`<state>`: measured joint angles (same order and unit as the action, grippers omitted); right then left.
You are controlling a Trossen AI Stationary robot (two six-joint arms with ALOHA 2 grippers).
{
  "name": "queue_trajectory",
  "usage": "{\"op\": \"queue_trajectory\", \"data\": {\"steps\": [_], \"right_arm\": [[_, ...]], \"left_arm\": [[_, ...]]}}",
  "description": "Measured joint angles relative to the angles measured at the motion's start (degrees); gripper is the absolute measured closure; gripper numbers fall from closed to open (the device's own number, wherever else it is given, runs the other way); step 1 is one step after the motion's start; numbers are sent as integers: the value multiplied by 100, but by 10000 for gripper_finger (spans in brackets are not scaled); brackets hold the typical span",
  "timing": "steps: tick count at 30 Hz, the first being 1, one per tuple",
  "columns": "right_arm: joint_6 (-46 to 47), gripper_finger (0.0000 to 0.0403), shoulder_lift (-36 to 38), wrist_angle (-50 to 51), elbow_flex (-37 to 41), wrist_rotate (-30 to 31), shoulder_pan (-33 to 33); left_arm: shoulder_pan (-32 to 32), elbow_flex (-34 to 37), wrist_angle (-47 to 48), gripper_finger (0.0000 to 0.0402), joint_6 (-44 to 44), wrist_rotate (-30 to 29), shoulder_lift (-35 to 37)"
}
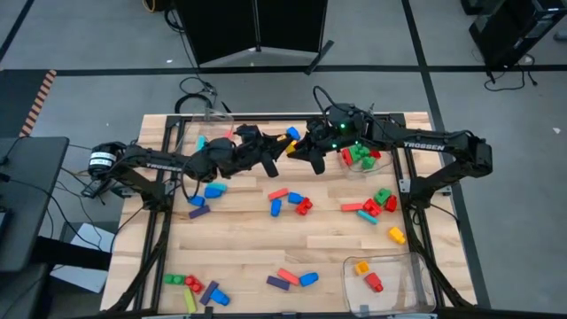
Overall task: Sort blocks by size
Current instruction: Put the yellow block into the top left transparent bin
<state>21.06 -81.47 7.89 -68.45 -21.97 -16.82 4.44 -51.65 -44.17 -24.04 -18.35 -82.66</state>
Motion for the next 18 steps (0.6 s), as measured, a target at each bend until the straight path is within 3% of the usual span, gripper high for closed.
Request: {"op": "queue_trajectory", "data": {"steps": [4, 9, 13, 18], "right_arm": [[22, 250, 0, 5, 0, 2, -112], [35, 212, 0, 270, 0, -8, -149], [25, 200, 0, 492, 0, 10, -149], [28, 201, 0, 615, 0, 298, -147]], "left_arm": [[162, 11, 625, 336, -51, 19, 278], [535, 13, 2054, 336, -121, 24, 1021], [991, 2, 3404, 336, -204, 44, 1787], [1886, 4, 5747, 336, -1047, 40, 2609]]}}
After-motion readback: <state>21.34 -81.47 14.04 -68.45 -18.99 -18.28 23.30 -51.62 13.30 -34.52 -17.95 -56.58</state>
